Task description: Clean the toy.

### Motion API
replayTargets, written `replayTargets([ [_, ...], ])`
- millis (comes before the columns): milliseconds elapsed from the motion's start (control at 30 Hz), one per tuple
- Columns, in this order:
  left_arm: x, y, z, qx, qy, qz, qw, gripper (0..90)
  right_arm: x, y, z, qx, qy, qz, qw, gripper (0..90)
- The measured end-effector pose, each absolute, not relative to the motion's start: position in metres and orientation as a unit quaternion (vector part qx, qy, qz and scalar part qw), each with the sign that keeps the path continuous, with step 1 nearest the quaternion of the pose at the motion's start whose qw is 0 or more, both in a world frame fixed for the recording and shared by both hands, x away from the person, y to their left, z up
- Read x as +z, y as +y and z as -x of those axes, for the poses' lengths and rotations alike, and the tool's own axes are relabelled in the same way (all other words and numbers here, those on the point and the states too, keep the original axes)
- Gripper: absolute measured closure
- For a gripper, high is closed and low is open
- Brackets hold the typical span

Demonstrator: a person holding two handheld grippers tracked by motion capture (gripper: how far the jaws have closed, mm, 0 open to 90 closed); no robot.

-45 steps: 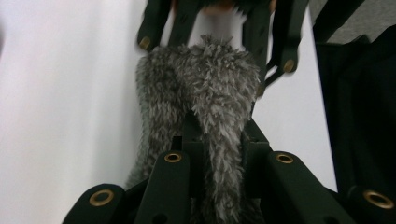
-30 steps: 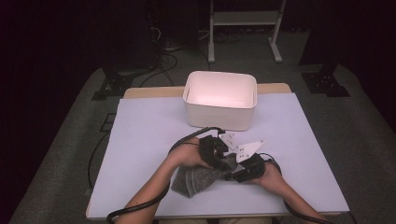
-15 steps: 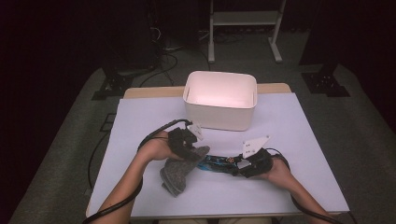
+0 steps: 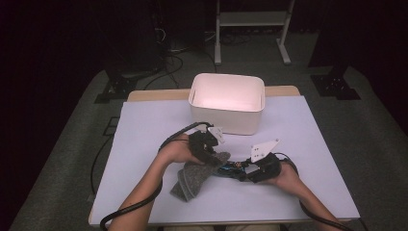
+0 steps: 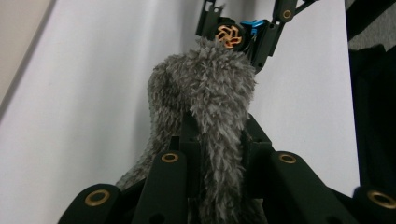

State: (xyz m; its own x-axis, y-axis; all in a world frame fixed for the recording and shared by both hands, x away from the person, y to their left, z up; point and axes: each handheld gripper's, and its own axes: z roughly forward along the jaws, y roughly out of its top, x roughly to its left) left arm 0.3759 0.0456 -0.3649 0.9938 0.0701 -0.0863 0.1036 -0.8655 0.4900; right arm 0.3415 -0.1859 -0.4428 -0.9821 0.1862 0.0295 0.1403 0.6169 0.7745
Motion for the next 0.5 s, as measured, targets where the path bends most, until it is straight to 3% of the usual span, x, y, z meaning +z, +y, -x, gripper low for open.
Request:
replayTargets([
  [300,-0.360,0.076,-0.378,-0.019,0.070,-0.967,0.244,74.9,-0.442,-0.185,-0.342,0.425,0.901,-0.086,0.027,56.9],
  [500,-0.357,0.070,-0.383,-0.018,0.073,-0.965,0.252,74.9,-0.440,-0.173,-0.353,0.421,0.904,-0.075,0.024,56.7],
])
